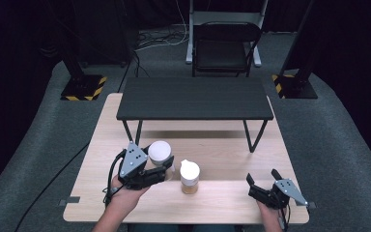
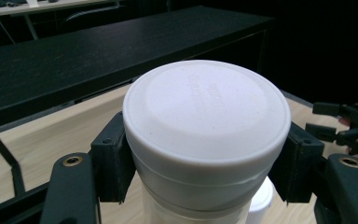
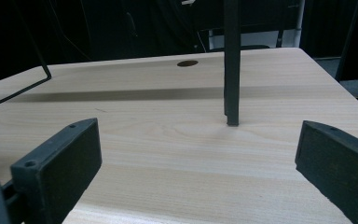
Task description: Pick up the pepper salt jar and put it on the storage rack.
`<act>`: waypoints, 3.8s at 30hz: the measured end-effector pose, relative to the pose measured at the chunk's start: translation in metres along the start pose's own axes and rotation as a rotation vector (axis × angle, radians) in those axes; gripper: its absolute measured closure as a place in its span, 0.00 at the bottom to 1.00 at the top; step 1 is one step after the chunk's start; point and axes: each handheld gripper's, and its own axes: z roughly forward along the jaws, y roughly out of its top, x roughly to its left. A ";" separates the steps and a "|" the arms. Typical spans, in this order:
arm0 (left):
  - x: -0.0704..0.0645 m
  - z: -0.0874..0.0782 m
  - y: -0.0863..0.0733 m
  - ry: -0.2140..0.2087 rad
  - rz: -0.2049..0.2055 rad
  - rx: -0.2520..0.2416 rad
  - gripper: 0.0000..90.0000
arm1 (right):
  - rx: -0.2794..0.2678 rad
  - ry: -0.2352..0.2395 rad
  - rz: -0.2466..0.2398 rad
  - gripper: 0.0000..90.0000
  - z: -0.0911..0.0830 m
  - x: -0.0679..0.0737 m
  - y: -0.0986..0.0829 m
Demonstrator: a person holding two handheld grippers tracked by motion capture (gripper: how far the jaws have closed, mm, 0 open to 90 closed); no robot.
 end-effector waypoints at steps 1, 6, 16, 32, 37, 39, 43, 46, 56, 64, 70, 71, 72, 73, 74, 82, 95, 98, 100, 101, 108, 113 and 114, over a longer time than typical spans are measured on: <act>0.000 0.002 0.002 -0.002 -0.002 -0.002 0.37 | 0.000 0.000 0.000 0.00 0.000 0.000 0.000; -0.004 0.010 0.010 -0.007 0.006 -0.003 0.37 | -0.002 -0.001 0.003 0.00 0.000 0.000 0.000; -0.006 0.021 0.038 -0.014 0.015 -0.020 0.37 | 0.003 -0.003 0.001 0.00 0.000 0.000 0.001; -0.007 0.042 0.089 -0.001 0.060 -0.018 0.37 | 0.003 0.003 0.026 0.00 0.000 -0.003 0.000; -0.008 0.050 0.100 0.030 0.062 -0.027 0.37 | 0.001 0.005 0.033 0.00 0.000 -0.004 0.000; -0.008 0.054 0.104 0.048 0.061 -0.030 0.37 | 0.001 0.007 0.032 0.00 0.000 -0.004 0.000; -0.005 0.060 0.109 0.073 0.047 -0.037 0.37 | -0.003 0.010 0.035 0.00 -0.001 -0.005 0.000; -0.001 0.065 0.113 0.085 0.035 -0.039 0.37 | -0.005 0.011 0.043 0.00 -0.001 -0.006 -0.001; 0.003 0.081 0.122 0.183 0.005 -0.056 0.37 | -0.005 0.016 0.046 0.00 -0.001 -0.007 -0.001; 0.013 0.101 0.117 0.242 -0.025 -0.069 0.37 | -0.010 0.017 0.049 0.00 -0.002 -0.007 -0.002; 0.027 0.114 0.118 0.263 -0.048 -0.045 0.37 | -0.012 0.018 0.053 0.00 -0.002 -0.007 -0.002; 0.028 0.116 0.118 0.266 -0.053 -0.042 0.37 | -0.010 0.020 0.052 0.00 -0.002 -0.008 -0.002; 0.029 0.118 0.118 0.269 -0.057 -0.039 0.37 | -0.010 0.020 0.054 0.00 -0.002 -0.008 -0.002; 0.031 0.120 0.118 0.270 -0.059 -0.034 0.37 | -0.011 0.020 0.056 0.00 -0.001 -0.008 -0.002; 0.033 0.122 0.118 0.271 -0.062 -0.031 0.37 | -0.010 0.021 0.059 0.00 -0.001 -0.009 -0.002; 0.044 0.132 0.117 0.254 -0.083 -0.029 0.37 | -0.012 0.018 0.064 0.00 -0.002 -0.009 -0.002; 0.045 0.133 0.108 0.248 -0.081 -0.063 0.37 | -0.005 0.015 0.065 0.00 -0.002 -0.008 -0.001; 0.046 0.132 0.108 0.242 -0.076 -0.062 0.37 | -0.004 0.016 0.065 0.00 -0.002 -0.008 -0.001; 0.047 0.131 0.107 0.237 -0.075 -0.063 0.37 | -0.004 0.018 0.068 0.00 -0.002 -0.008 -0.001; 0.047 0.131 0.107 0.237 -0.073 -0.063 0.37 | -0.004 0.018 0.068 0.00 -0.002 -0.008 -0.001; 0.048 0.131 0.107 0.234 -0.076 -0.064 0.36 | -0.002 0.021 0.074 0.00 -0.002 -0.009 -0.001; 0.048 0.125 0.105 0.228 -0.096 -0.081 0.09 | -0.002 0.025 0.074 0.00 -0.002 -0.010 -0.001; 0.047 0.124 0.104 0.228 -0.097 -0.089 0.06 | -0.004 0.024 0.075 0.00 -0.002 -0.010 -0.001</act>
